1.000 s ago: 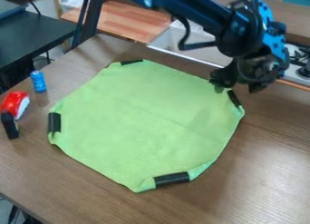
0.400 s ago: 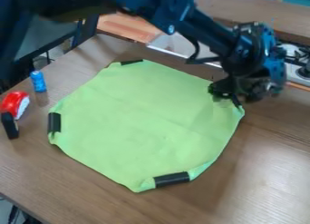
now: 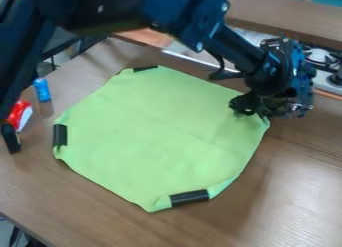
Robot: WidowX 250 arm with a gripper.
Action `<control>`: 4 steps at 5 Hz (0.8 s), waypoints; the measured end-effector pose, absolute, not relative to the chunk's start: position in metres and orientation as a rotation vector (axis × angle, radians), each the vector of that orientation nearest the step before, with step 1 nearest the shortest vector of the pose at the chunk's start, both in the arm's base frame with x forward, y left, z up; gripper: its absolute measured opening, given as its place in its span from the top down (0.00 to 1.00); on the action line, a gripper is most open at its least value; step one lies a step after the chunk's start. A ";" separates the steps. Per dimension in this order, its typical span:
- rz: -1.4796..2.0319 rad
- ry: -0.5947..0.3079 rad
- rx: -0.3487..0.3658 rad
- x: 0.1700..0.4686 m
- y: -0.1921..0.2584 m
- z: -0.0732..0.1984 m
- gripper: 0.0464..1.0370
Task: Fold the cloth from top right to bottom left
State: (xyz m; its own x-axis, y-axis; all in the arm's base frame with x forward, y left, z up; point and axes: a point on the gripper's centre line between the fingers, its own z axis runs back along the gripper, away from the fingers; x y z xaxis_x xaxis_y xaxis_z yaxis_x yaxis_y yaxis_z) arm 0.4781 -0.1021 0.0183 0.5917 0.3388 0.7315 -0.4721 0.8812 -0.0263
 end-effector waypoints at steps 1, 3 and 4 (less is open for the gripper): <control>0.497 -0.814 0.181 0.474 -0.099 0.014 0.38; 0.515 -0.834 0.110 0.454 -0.097 0.042 0.89; 0.545 -0.885 0.054 0.444 -0.094 0.073 0.98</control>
